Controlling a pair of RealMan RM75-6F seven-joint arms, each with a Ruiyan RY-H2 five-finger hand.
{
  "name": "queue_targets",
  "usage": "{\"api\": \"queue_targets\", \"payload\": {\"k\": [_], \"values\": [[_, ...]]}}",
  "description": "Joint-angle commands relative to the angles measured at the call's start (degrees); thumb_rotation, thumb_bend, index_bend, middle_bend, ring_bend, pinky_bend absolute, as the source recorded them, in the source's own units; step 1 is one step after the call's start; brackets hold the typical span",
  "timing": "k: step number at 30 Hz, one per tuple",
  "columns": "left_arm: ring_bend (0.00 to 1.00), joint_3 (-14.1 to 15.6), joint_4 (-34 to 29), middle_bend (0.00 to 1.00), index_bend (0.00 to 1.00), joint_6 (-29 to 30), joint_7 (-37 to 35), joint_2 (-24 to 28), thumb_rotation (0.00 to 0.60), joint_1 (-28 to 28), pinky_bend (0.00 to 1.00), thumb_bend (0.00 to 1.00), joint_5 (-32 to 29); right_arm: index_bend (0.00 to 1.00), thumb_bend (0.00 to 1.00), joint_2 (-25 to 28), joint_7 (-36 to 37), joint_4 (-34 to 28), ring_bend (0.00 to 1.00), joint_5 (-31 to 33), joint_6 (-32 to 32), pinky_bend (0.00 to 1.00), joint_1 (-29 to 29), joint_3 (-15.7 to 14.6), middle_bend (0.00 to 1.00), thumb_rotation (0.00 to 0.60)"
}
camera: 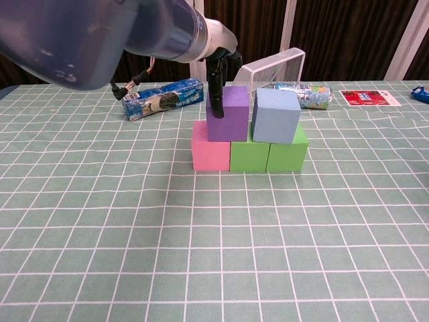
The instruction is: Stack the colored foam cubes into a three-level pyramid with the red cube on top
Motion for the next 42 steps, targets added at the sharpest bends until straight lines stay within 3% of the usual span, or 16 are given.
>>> {"api": "queue_targets", "payload": {"k": [1, 10, 20, 28, 42], "values": [[0.03, 0.28, -2.69, 0.17, 0.00, 0.09, -0.77, 2.08, 0.600, 1.21, 0.03, 0.01, -0.09, 0.00, 0.26, -0.01, -0.01, -0.06, 0.00, -0.02, -0.04, 0.00, -0.02, -0.06, 0.00, 0.600], [0.03, 1.66, -6.46, 0.16, 0.00, 0.39, -2.96, 6.95, 0.600, 3.50, 0.03, 0.02, 1.82, 0.00, 0.26, -0.12, -0.33, -0.05, 0.00, 0.00, -0.09, 0.00, 0.03, -0.18, 0.00, 0.600], [0.03, 4.10, -6.48, 0.16, 0.00, -0.80, -4.18, 10.12, 0.600, 4.75, 0.03, 0.03, 2.98, 0.00, 0.26, -0.29, -0.61, 0.07, 0.00, 0.25, -0.15, 0.00, 0.08, -0.21, 0.00, 0.600], [0.03, 6.69, -1.34, 0.16, 0.00, -1.85, -5.82, 7.34, 0.600, 4.50, 0.03, 0.11, 7.20, 0.00, 0.26, -0.48, -0.95, 0.11, 0.00, 0.39, -0.34, 0.00, 0.21, -0.30, 0.00, 0.600], [0.03, 8.46, 4.28, 0.16, 0.00, -3.41, -6.93, 1.88, 0.600, 3.22, 0.03, 0.20, 10.09, 0.00, 0.26, -0.35, -0.54, 0.26, 0.00, 0.79, -0.57, 0.00, 0.21, -0.10, 0.00, 0.600]]}}
